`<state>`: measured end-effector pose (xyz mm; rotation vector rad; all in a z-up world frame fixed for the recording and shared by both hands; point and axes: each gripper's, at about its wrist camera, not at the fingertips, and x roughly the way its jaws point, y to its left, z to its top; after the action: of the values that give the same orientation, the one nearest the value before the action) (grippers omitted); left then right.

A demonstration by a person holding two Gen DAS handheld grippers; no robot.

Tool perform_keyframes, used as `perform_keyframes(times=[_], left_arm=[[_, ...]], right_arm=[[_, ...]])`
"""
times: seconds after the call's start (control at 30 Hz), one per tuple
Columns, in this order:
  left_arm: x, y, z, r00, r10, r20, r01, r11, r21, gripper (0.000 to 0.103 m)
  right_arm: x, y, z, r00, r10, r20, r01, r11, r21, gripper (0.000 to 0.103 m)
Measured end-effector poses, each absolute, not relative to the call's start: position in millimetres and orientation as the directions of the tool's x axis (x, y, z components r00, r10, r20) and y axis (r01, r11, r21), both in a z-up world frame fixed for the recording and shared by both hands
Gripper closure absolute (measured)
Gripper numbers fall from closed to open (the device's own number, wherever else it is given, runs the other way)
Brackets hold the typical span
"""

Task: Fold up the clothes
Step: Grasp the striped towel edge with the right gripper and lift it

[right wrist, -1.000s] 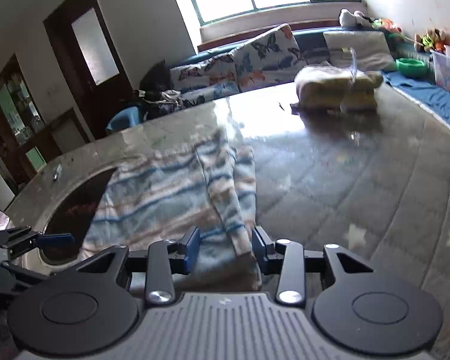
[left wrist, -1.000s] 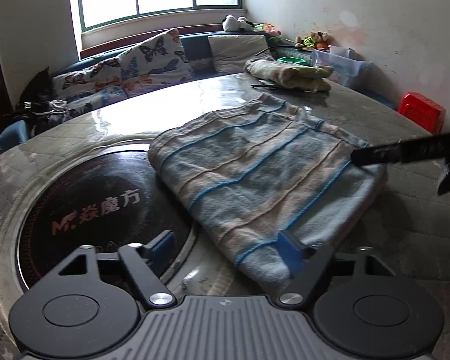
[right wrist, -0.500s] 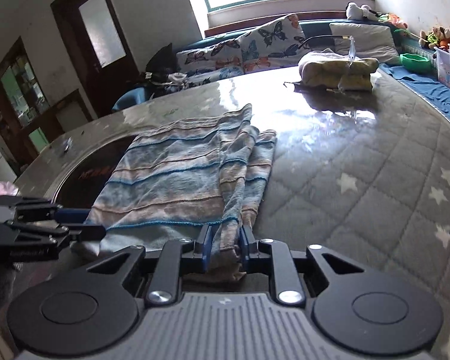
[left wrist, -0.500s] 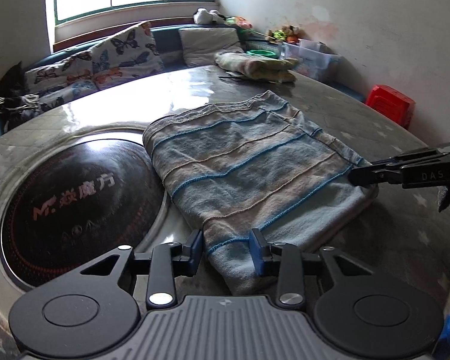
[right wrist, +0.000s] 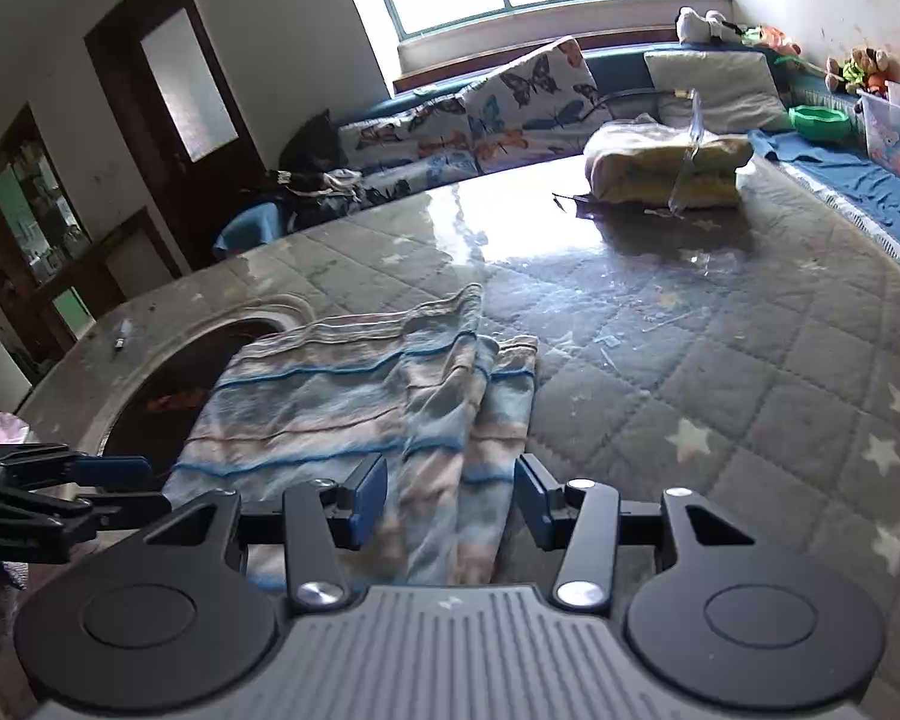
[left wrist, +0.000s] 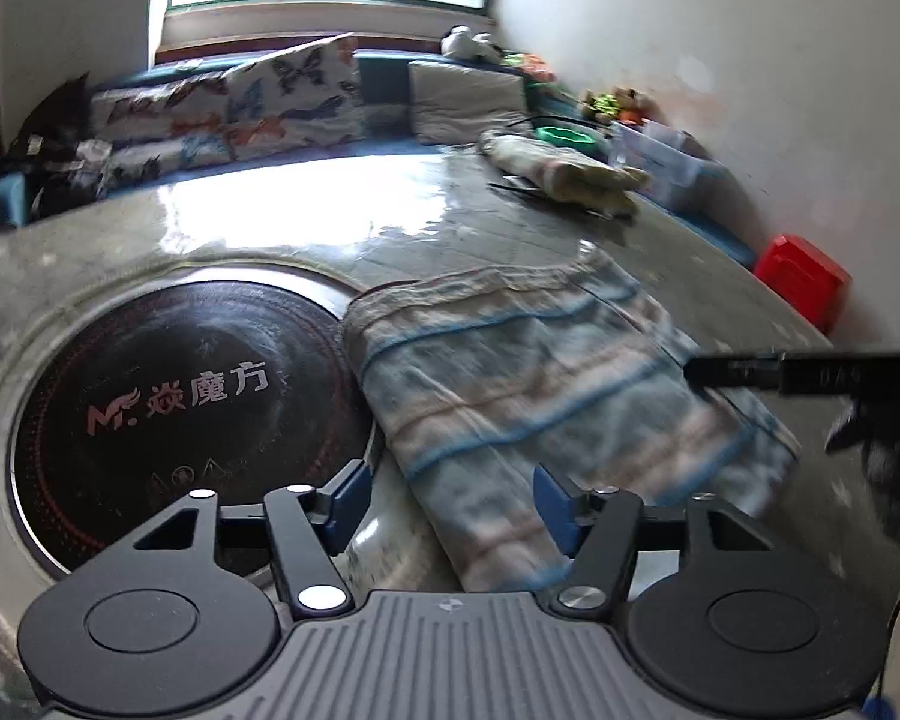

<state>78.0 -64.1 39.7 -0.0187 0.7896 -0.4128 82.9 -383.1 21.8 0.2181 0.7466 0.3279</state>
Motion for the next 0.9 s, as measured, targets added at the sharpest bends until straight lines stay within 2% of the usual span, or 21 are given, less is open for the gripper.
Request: perform_keyframes(times=[0.23, 0.3, 0.43, 0.47, 0.53, 0.6, 0.67, 0.9], left_arm=[[95, -66, 31, 0.613, -0.371, -0.698, 0.324, 0.923, -0.206, 0.041], [97, -67, 28, 0.605, -0.376, -0.702, 0.326, 0.921, -0.212, 0.044], [99, -66, 24, 0.595, -0.393, -0.702, 0.324, 0.916, -0.238, 0.055], [99, -66, 25, 0.598, -0.394, -0.698, 0.323, 0.916, -0.24, 0.061], [99, -66, 26, 0.604, -0.395, -0.692, 0.32, 0.915, -0.243, 0.069], [99, -67, 30, 0.608, -0.397, -0.688, 0.323, 0.915, -0.242, 0.082], [98, -67, 35, 0.613, -0.4, -0.682, 0.326, 0.914, -0.243, 0.087], [95, -78, 52, 0.631, -0.422, -0.651, 0.357, 0.903, -0.24, 0.091]], right_arm=[[98, -376, 6, 0.688, 0.372, -0.623, -0.198, 0.922, 0.332, 0.056], [99, -375, 4, 0.676, 0.398, -0.62, -0.214, 0.911, 0.352, 0.077], [97, -376, 3, 0.678, 0.418, -0.604, -0.214, 0.899, 0.382, 0.085], [95, -377, 5, 0.683, 0.422, -0.596, -0.211, 0.895, 0.392, 0.087], [91, -377, 8, 0.696, 0.423, -0.581, -0.209, 0.893, 0.4, 0.088], [88, -374, 12, 0.708, 0.412, -0.573, -0.21, 0.898, 0.387, 0.089], [84, -373, 18, 0.719, 0.41, -0.561, -0.212, 0.899, 0.384, 0.09], [68, -373, 48, 0.77, 0.381, -0.512, -0.234, 0.915, 0.33, 0.09]])
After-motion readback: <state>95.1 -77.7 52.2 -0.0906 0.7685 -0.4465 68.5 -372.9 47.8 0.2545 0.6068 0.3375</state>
